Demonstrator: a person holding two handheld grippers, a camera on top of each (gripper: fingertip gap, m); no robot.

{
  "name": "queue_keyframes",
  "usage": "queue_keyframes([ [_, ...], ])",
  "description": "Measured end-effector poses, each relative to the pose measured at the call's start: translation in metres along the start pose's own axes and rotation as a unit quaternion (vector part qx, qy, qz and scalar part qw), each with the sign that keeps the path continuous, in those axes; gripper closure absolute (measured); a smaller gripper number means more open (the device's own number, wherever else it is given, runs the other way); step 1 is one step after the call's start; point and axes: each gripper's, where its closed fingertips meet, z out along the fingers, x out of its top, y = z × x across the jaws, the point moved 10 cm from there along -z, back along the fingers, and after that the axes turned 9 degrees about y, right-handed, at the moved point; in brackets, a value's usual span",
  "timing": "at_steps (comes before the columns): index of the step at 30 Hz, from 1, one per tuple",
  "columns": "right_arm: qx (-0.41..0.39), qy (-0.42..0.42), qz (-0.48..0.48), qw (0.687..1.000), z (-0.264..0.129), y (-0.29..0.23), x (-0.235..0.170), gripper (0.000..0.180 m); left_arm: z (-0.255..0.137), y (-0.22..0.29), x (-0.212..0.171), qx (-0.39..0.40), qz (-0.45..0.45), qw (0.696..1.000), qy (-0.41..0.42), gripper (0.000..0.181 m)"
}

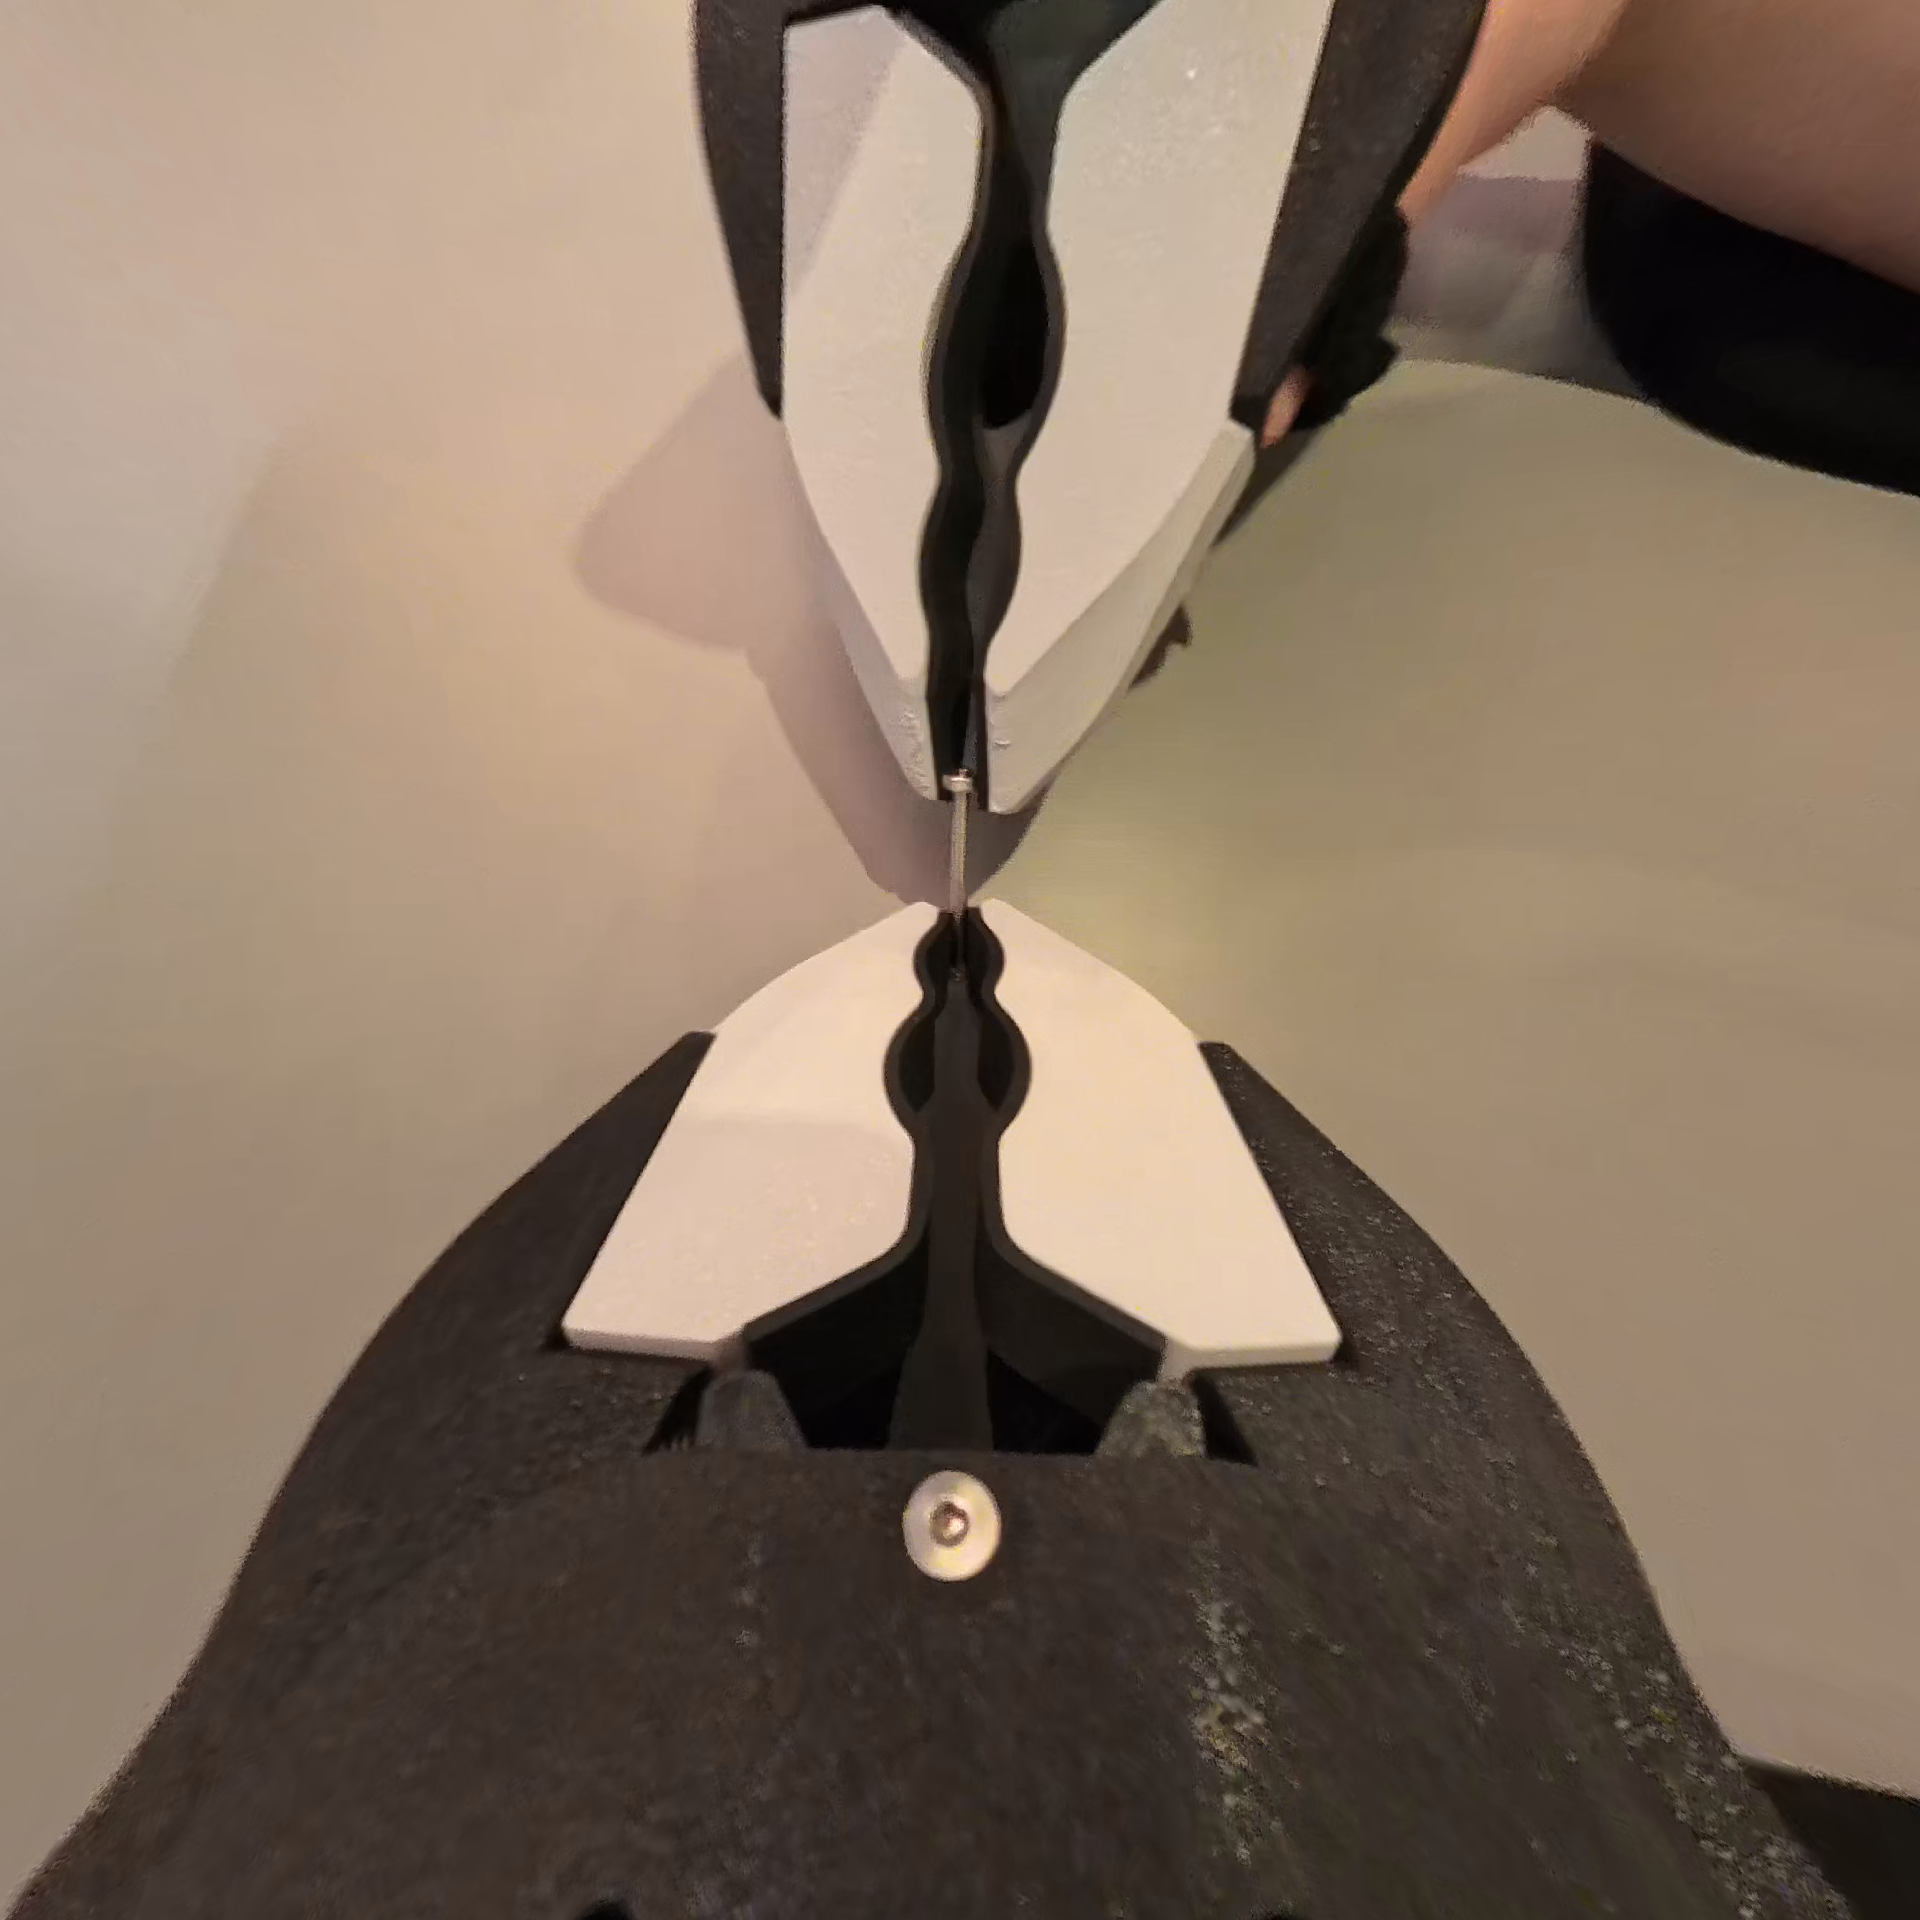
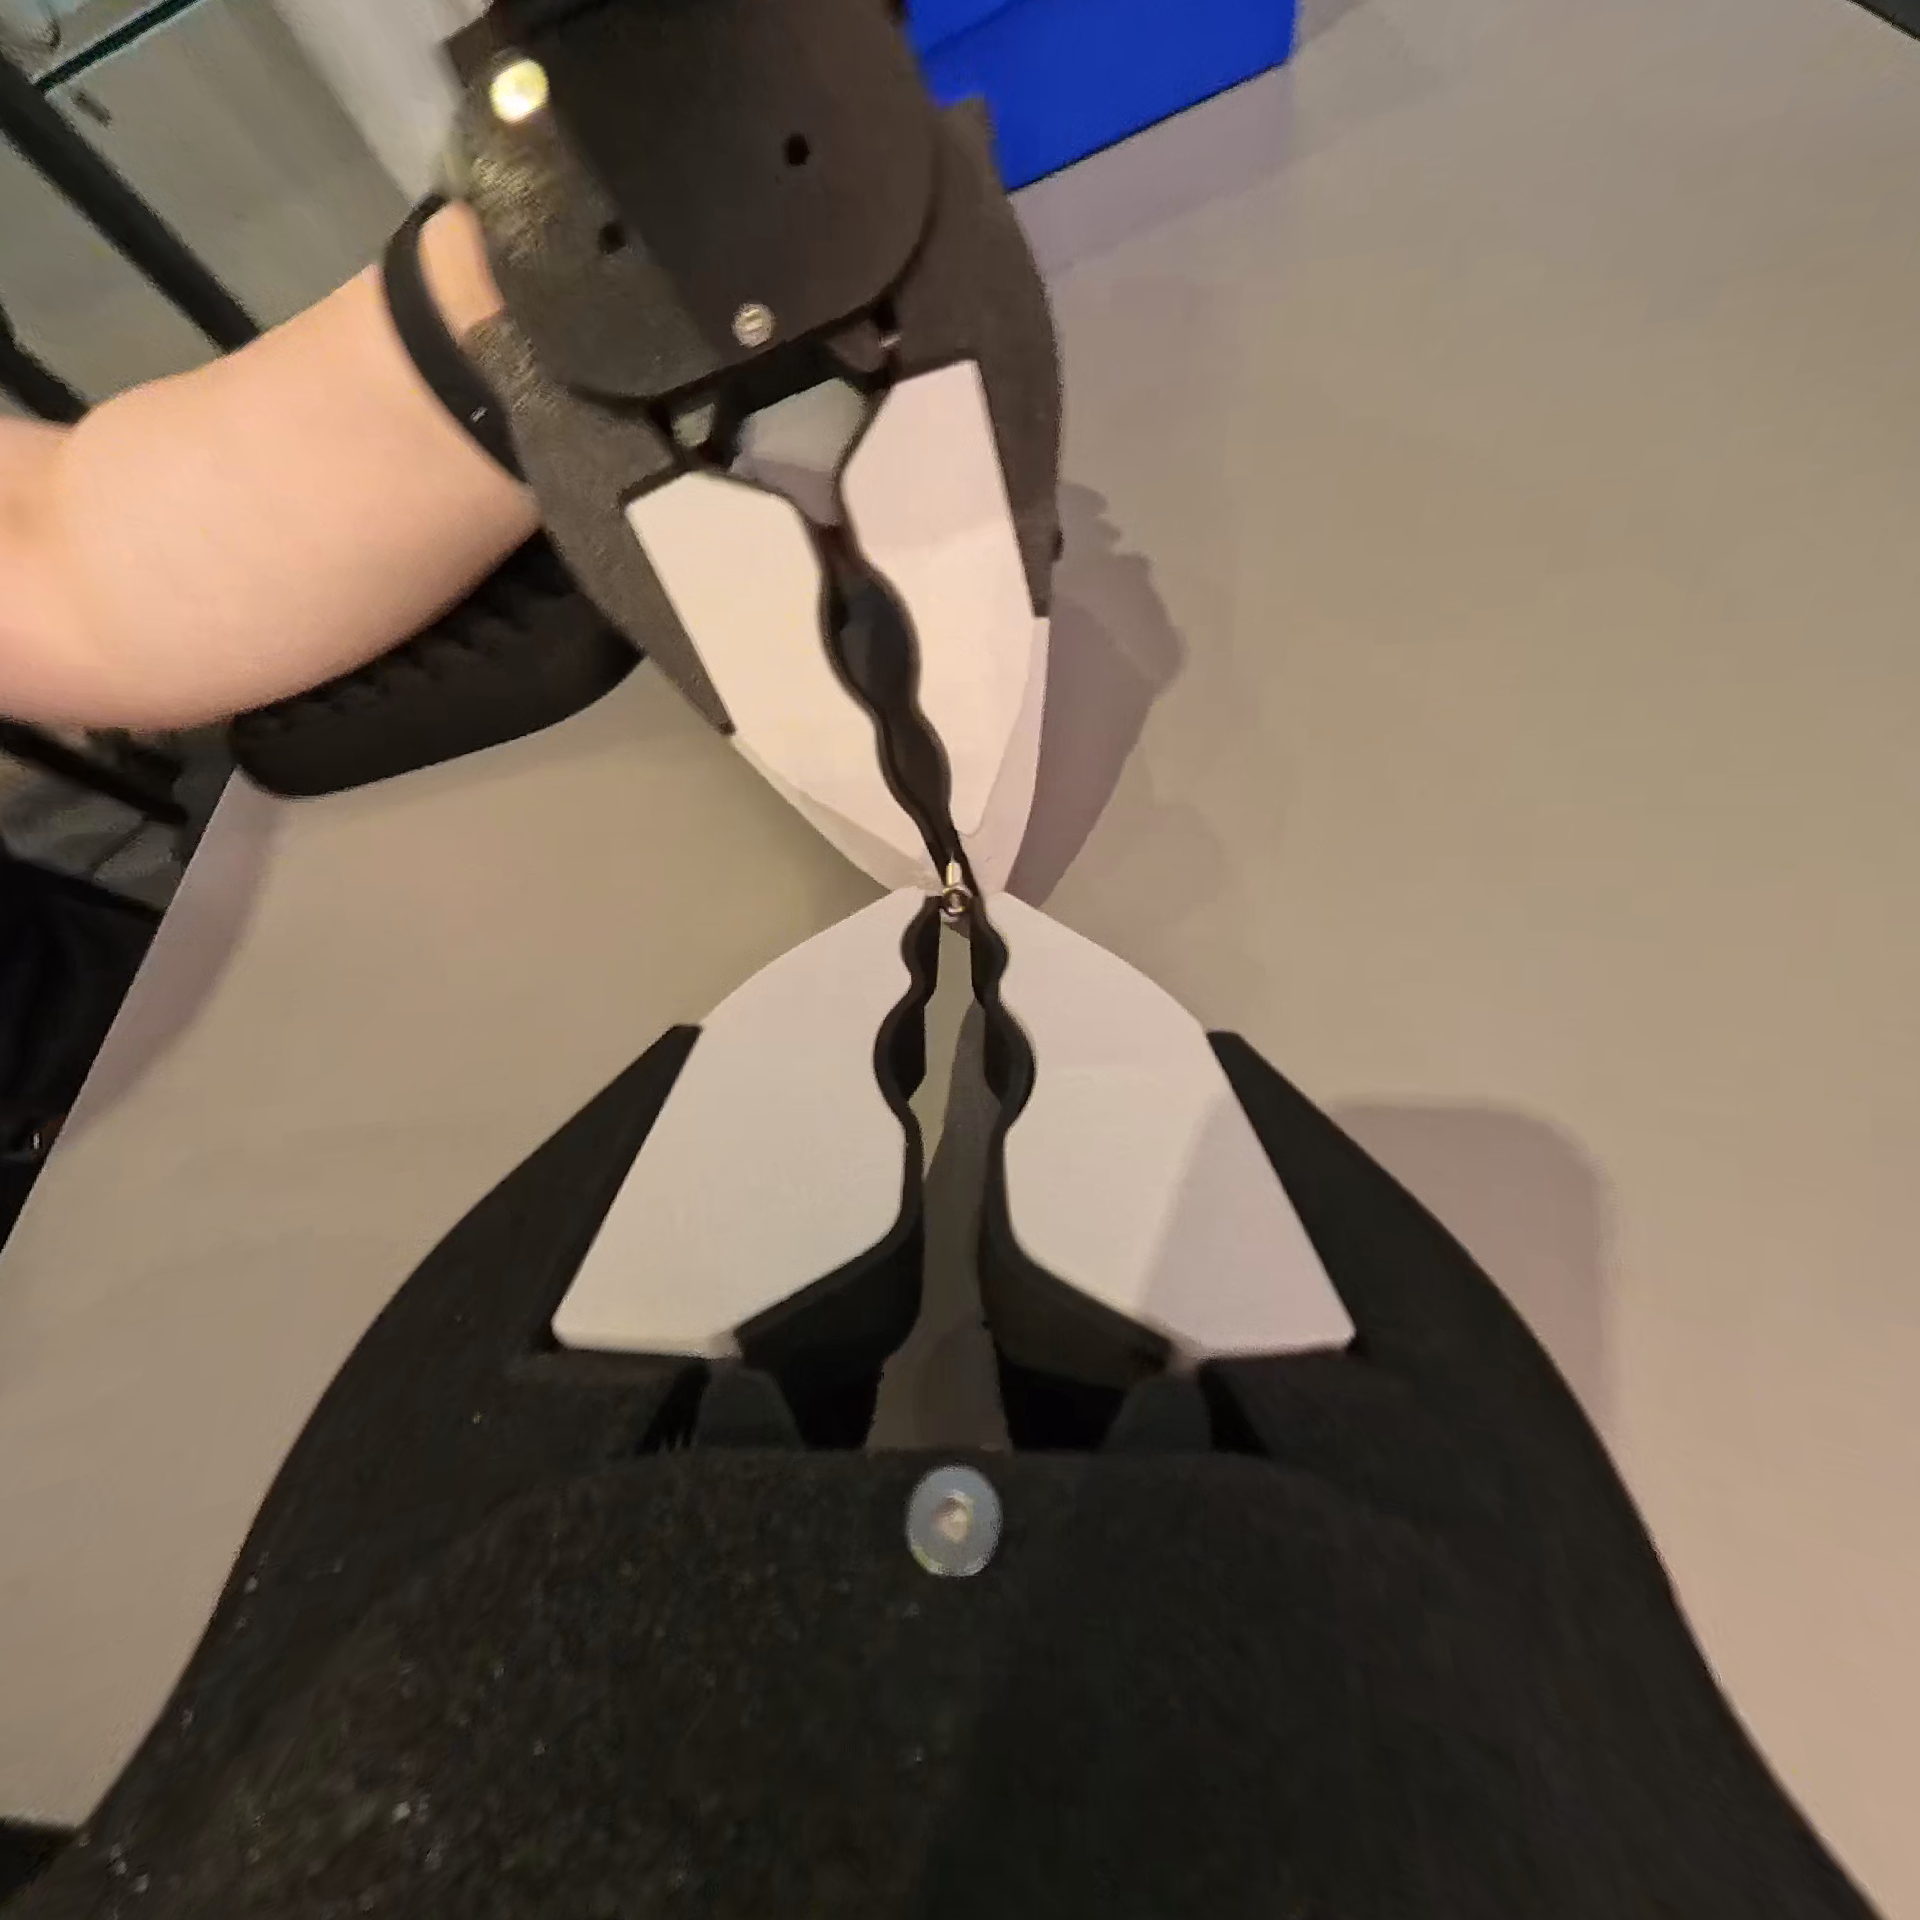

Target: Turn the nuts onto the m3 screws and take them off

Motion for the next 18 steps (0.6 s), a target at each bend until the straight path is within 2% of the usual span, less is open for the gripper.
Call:
queue_keyframes([
  [6, 0.081, 0.011, -0.101, 0.992, 0.005, -0.027, 0.009, 0.175, -0.019, 0.012, -0.001, -0.135, -0.042, 0.990, 0.024, 0.179],
  [10, 0.094, 0.011, -0.157, 0.983, 0.013, -0.044, 0.018, 0.175, -0.032, 0.016, -0.005, -0.202, -0.071, 0.976, 0.032, 0.179],
  [15, 0.061, 0.007, -0.185, 0.981, 0.016, -0.046, 0.020, 0.175, -0.035, 0.013, -0.006, -0.181, -0.061, 0.981, 0.032, 0.179],
  [18, 0.053, 0.018, -0.111, 0.992, 0.015, -0.038, 0.022, 0.152, -0.033, 0.009, -0.007, -0.153, -0.060, 0.986, 0.029, 0.179],
])
